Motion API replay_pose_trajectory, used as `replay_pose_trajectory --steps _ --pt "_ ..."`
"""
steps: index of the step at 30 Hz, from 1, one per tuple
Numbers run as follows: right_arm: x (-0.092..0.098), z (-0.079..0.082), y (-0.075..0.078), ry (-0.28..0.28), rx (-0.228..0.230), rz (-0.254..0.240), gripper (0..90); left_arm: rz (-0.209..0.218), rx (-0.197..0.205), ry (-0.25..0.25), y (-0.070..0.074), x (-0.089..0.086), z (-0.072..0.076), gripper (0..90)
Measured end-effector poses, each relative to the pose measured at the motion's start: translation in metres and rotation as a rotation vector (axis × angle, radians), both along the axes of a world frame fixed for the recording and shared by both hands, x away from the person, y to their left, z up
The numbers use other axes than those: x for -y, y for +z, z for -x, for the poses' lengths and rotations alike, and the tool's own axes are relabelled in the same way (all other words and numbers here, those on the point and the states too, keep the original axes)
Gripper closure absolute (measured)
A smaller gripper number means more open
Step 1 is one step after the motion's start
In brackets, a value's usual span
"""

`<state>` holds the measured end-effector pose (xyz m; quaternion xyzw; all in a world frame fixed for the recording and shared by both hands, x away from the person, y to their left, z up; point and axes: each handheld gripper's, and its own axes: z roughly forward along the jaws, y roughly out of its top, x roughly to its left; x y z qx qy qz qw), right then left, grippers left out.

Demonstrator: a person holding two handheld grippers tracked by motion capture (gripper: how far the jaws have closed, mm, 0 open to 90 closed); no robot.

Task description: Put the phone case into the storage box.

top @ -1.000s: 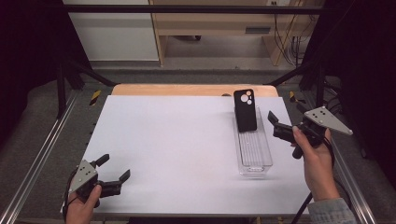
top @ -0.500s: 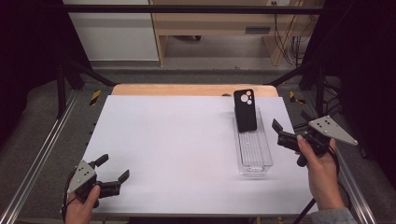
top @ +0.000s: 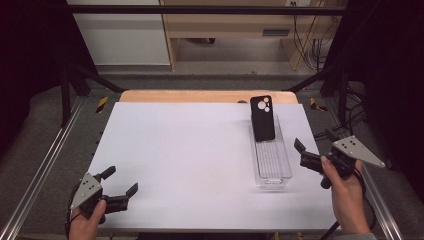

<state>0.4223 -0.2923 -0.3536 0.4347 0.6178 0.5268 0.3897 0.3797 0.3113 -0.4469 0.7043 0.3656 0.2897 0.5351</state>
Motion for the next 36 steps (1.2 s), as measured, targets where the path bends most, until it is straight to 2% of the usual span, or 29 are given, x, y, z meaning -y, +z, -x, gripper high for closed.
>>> replay_pose_trajectory --steps 11,29,36 --pt "0.008 0.009 -0.017 -0.006 -0.016 -0.02 3.5 0.019 -0.004 -0.001 0.0 -0.003 0.002 2.9" --pt "0.008 0.022 -0.051 0.017 -0.059 -0.043 3.9 0.015 -0.002 -0.001 -0.001 -0.003 0.003 2.9" --pt "0.006 0.025 -0.059 0.028 -0.055 -0.038 3.9 0.013 -0.002 -0.004 -0.001 -0.002 0.003 2.9"
